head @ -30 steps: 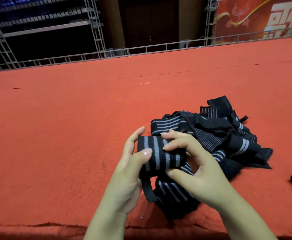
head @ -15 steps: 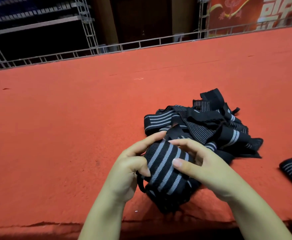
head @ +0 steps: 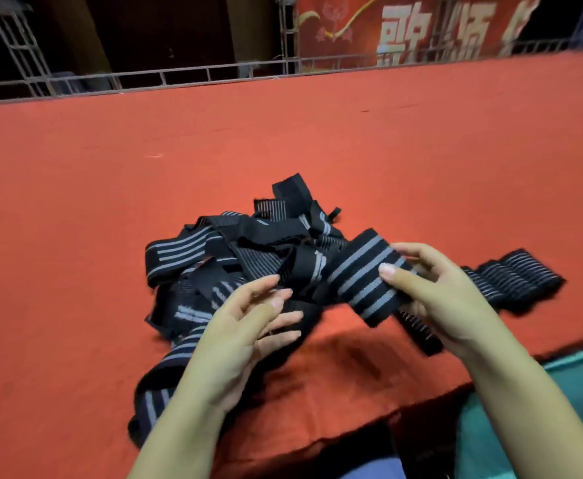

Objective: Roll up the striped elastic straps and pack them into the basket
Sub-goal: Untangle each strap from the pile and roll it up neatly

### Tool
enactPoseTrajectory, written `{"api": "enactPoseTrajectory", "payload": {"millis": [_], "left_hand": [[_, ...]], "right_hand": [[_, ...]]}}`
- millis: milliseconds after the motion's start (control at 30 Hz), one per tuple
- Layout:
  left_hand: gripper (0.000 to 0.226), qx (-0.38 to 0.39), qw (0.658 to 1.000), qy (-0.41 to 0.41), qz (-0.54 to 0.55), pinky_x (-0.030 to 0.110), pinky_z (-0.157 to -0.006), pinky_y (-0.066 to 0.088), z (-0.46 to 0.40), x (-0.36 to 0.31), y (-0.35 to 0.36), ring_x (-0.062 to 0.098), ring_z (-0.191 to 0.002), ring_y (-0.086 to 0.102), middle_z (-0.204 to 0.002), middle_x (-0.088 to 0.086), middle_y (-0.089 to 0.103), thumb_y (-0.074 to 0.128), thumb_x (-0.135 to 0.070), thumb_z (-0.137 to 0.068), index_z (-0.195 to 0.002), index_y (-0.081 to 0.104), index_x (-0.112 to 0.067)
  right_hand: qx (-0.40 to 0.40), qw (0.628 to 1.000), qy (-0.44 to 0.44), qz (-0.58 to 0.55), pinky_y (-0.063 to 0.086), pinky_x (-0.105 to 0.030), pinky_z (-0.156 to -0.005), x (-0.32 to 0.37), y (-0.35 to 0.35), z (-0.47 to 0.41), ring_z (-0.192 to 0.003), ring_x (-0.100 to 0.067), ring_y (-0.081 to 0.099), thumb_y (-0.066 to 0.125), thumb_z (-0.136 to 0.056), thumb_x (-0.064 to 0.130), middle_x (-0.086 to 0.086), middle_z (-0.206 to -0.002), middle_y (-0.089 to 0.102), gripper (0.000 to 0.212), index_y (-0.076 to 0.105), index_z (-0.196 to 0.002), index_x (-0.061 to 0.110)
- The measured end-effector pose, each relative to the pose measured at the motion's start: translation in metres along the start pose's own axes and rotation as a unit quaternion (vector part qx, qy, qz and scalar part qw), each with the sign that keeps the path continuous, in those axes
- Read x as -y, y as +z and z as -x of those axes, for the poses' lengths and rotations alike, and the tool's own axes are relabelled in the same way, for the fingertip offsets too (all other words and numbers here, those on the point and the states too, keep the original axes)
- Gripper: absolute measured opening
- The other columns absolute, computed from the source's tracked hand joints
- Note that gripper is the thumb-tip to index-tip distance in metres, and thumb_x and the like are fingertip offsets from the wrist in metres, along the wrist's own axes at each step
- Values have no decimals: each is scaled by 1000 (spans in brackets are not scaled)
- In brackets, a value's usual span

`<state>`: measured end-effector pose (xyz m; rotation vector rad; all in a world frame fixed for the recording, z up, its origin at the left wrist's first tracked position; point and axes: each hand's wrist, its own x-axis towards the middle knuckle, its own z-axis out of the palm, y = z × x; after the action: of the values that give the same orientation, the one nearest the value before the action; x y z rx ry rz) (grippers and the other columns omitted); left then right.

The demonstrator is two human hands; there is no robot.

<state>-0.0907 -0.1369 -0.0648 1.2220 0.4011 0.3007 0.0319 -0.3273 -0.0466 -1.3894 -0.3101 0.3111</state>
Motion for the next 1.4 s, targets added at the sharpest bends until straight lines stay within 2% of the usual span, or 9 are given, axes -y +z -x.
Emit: {"api": "enactPoseTrajectory", "payload": {"millis": [200,333,533,633,733,867,1100,1267,1400], "left_hand": [[22,33,999,-20,-10,27,-63,59,-23,10,43,21,-80,72,-105,11,74,53,-8,-94,-113,63,-11],[22,50,998,-26,-25,28,-64,59,-35,16,63,22,-82,72,-105,10,74,52,-9,-95,-115,62,-12],[22,39,998,-38,-29,27,-63,59,-50,26,73,21,-83,73,-109,8,73,54,-9,-95,-115,62,-11],[21,38,998,-46,-25,27,-61,59,-55,29,74,20,-80,73,-109,9,72,52,-7,-96,-114,63,-11],[21,41,998,-49,-28,28,-63,59,-57,31,74,21,-81,73,-109,9,72,52,-6,-96,-113,63,-11],[22,42,998,-41,-27,28,-64,59,-57,28,69,21,-84,73,-109,8,73,52,-8,-96,-115,63,-12],[22,42,998,-38,-25,27,-64,59,-55,29,60,21,-86,73,-111,7,72,53,-9,-96,-115,63,-13],[21,34,998,-39,-27,28,-66,58,-45,26,51,19,-84,72,-111,7,72,52,-8,-96,-114,62,-14],[18,17,999,-36,-29,26,-64,58,-33,20,35,20,-85,71,-112,8,71,52,-8,-97,-111,63,-12]], "right_hand": [[-123,991,10,56,56,-34,-70,1,-67,-78,-82,-15,63,67,-88,10,-5,-99,60,32,51,-115,11],[-112,985,94,86,55,-34,-69,-19,-78,-120,-80,-13,62,70,-86,16,-4,-101,61,32,51,-112,16],[-100,960,147,215,38,-26,-51,-46,-86,-146,-78,-17,56,68,-87,25,-8,-110,59,40,50,-122,19],[-85,946,160,269,44,-28,-55,-51,-91,-148,-94,-24,60,65,-89,29,-10,-121,58,43,49,-127,19],[-70,937,164,299,50,-32,-76,-49,-91,-147,-106,-26,59,65,-89,30,-10,-126,56,45,48,-130,20],[-44,929,158,332,45,-28,-77,-42,-88,-143,-102,-22,56,61,-92,30,-9,-127,55,42,48,-131,20],[-39,795,118,594,41,-40,-101,-38,-86,-135,-124,-35,46,49,-95,47,-16,-140,40,56,38,-143,21],[-78,689,136,707,29,-48,-105,-38,-83,-133,-132,-34,29,35,-98,52,-12,-143,34,48,48,-138,29],[-110,689,111,708,26,-51,-105,-40,-77,-131,-129,-34,32,39,-99,44,-13,-138,37,45,45,-139,27]]}}
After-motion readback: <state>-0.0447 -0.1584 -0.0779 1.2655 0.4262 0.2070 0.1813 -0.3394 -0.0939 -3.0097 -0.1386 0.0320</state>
